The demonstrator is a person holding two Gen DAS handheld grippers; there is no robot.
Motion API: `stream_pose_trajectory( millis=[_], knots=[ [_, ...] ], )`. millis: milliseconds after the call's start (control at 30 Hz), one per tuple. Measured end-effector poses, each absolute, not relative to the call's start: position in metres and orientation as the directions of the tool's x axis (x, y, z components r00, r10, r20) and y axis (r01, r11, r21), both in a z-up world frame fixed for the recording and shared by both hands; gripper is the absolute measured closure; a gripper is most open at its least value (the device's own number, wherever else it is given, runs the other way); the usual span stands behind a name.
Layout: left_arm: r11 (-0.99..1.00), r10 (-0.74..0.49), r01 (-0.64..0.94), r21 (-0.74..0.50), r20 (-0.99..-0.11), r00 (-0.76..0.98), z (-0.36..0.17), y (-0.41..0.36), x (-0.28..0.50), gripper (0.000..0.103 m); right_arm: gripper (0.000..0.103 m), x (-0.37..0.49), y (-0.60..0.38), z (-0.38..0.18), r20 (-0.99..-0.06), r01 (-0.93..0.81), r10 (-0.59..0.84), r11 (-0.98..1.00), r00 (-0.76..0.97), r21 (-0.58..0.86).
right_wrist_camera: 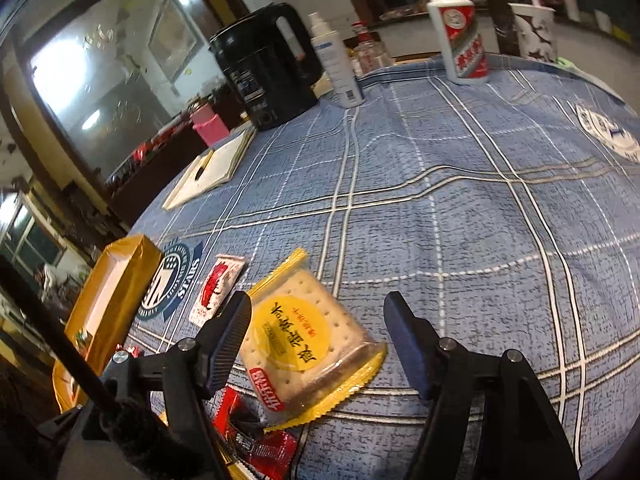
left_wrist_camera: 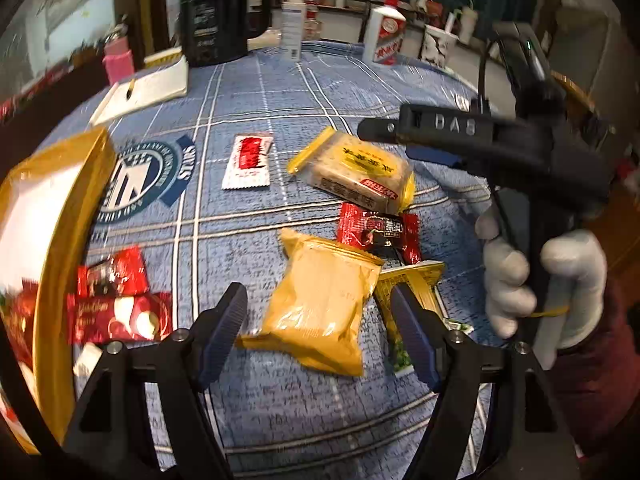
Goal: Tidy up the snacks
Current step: 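Grasp the yellow cake packet with the left gripper while the right grasps a yellow snack, then carry the yellow cake packet over the box with the left gripper while the right lowers its snack inside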
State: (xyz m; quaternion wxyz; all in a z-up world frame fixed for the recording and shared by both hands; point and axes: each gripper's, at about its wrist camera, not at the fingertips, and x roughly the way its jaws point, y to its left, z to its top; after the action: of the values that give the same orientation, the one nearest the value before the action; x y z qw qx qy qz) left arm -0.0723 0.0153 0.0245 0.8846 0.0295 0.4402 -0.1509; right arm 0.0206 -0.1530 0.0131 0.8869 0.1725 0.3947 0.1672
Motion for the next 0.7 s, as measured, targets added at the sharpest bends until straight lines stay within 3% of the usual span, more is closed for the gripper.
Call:
stream_pose_trajectory(
  millis=[100,167,267,533,700],
  knots=[
    [0.947,-0.232,0.315,-0.054,-0.795,0.56,0.019,0.011,-0.067,0.032,0.034,0.022,-0.155,0.014,-0.628,-0.164,0.463,0.865,0.626,0.474],
    [0.943,-0.23,0.329,-0.049,-0.811,0.537,0.011,0.01,-0.062,0.049,0.034,0.02,-0.153,0.016,-0.628,-0.163,0.444,0.876,0.639,0.454],
    [0.936,-0.235,0.35,-0.038,-0.808,0.54,0.01,0.009,-0.059,0.056,0.034,0.019,-0.152,0.019,-0.628,-0.158,0.421,0.889,0.655,0.43],
    [0.943,-0.28,0.319,-0.098,-0.752,0.596,0.032,0.028,-0.067,0.057,0.034,-0.007,-0.156,0.046,-0.633,-0.169,0.417,0.894,0.652,0.415],
    [0.931,-0.353,0.313,-0.187,-0.677,0.646,0.059,0.057,-0.086,0.057,0.034,-0.054,-0.143,0.039,-0.724,-0.181,0.419,0.904,0.548,0.387]
  ],
)
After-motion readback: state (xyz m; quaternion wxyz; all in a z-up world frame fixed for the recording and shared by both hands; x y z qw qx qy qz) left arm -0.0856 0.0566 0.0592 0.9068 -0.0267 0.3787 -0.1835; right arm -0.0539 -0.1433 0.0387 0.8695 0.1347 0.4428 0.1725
